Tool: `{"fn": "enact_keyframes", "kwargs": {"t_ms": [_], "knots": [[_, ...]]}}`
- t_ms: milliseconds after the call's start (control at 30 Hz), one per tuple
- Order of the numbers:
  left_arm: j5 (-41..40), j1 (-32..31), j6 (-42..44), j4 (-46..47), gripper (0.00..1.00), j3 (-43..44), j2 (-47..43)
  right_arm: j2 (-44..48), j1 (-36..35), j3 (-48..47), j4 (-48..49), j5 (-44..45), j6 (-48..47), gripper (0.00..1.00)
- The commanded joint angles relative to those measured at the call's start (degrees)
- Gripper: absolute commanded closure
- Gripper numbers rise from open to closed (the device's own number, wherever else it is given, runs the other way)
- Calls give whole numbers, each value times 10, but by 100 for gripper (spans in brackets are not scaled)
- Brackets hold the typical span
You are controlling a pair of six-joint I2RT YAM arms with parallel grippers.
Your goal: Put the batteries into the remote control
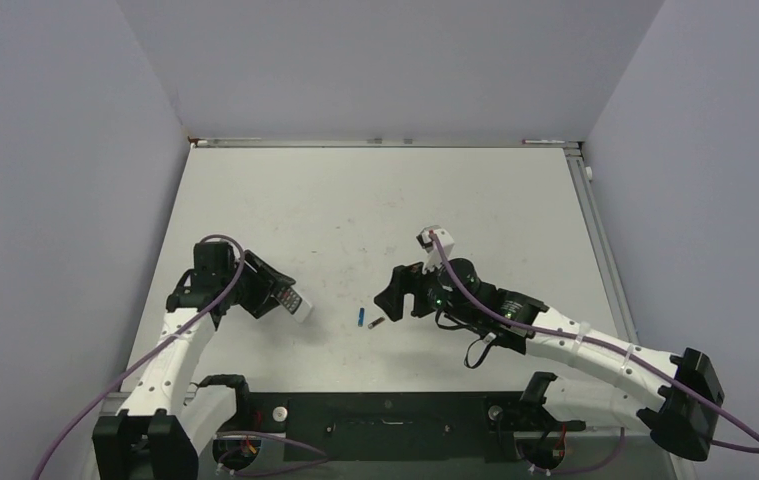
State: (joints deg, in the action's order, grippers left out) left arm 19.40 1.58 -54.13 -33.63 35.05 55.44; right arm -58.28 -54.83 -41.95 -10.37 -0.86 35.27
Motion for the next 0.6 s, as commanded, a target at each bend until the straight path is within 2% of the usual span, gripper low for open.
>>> {"fn": "enact_keyframes", "kwargs": {"t_ms": [0, 200, 567], "knots": [[14, -57, -73, 50, 100, 0, -37, -33, -25, -21, 71, -20, 28, 17], [4, -91, -132, 79, 100, -10, -65, -76, -68, -53, 79, 24, 34, 18], [-19, -136, -183, 100, 100, -12, -104, -145, -108, -106, 98, 49, 43, 20]]}}
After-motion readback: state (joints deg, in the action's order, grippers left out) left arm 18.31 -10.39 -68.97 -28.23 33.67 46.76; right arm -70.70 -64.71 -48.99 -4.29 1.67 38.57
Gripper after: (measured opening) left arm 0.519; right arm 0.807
